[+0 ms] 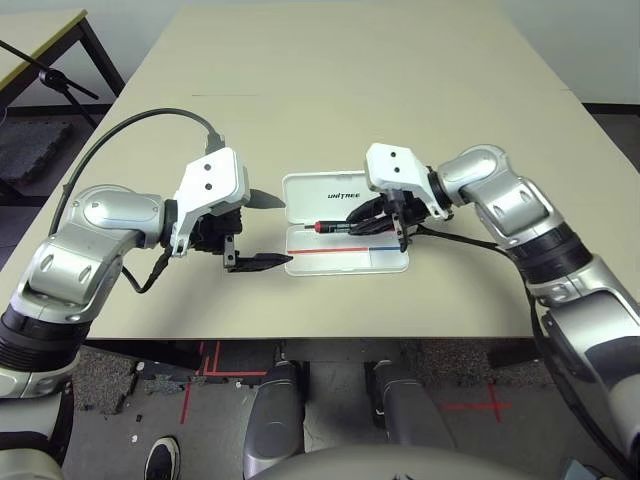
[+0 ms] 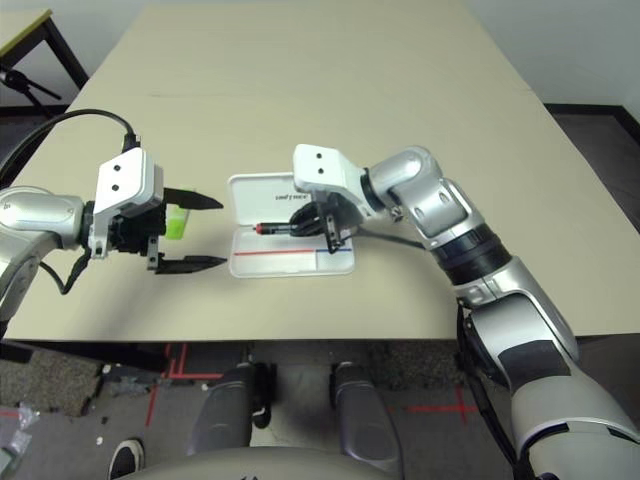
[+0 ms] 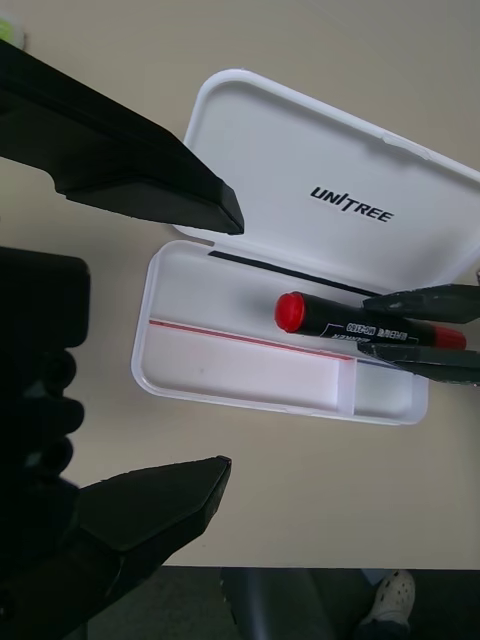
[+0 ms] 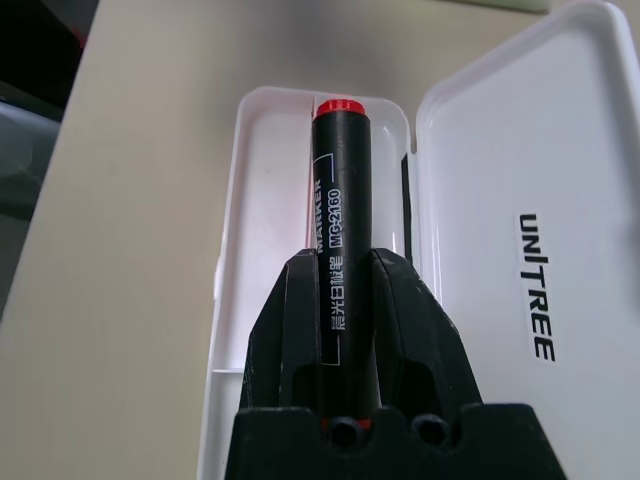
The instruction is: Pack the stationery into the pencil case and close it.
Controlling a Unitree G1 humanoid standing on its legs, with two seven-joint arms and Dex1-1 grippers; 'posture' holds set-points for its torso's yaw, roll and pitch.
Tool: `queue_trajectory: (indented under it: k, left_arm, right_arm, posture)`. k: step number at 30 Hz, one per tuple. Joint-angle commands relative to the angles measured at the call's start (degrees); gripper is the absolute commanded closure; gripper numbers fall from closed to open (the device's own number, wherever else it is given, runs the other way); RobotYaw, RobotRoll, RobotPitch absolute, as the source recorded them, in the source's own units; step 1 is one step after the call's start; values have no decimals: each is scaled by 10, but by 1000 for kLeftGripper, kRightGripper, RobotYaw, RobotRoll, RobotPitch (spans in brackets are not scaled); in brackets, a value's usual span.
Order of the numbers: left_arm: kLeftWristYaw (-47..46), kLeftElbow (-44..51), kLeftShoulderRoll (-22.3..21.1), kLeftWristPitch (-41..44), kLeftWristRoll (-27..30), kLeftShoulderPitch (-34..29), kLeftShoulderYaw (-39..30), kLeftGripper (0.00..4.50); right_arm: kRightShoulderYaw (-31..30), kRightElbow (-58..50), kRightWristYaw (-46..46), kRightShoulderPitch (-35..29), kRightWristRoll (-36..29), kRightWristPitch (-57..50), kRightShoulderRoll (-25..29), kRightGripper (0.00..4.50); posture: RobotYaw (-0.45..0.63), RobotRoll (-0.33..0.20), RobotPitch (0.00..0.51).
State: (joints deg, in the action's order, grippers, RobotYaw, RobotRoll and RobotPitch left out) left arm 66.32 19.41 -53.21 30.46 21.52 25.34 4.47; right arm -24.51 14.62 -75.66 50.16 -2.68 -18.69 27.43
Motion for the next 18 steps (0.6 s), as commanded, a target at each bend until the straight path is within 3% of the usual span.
queue_trajectory:
  k: [1,5,11,16,18]
  left_arm:
    - [-10,12,-3,15,-3,-5,3,0]
    - [-24,18,0,49,5,5,2,0]
    - [-42,22,-3,84,4,9,2,0]
    - [-81,26,8,140,6,22,0,0]
    - [-104,24,13,162,3,27,-5,0]
  right_arm:
    - [-8,28,9,-1,12,35,-18,4024]
    - [-1,57,29,-3,23,61,-36,4024]
    - [18,61,28,-7,10,79,-39,1873]
    - [60,20,-1,-8,-55,35,-33,20]
    - [76,-9,-23,-13,-81,3,-11,20]
  posture:
    - [48,0,129]
    - [47,0,131]
    - [45,0,135]
    - [45,0,136]
    - [45,0,137]
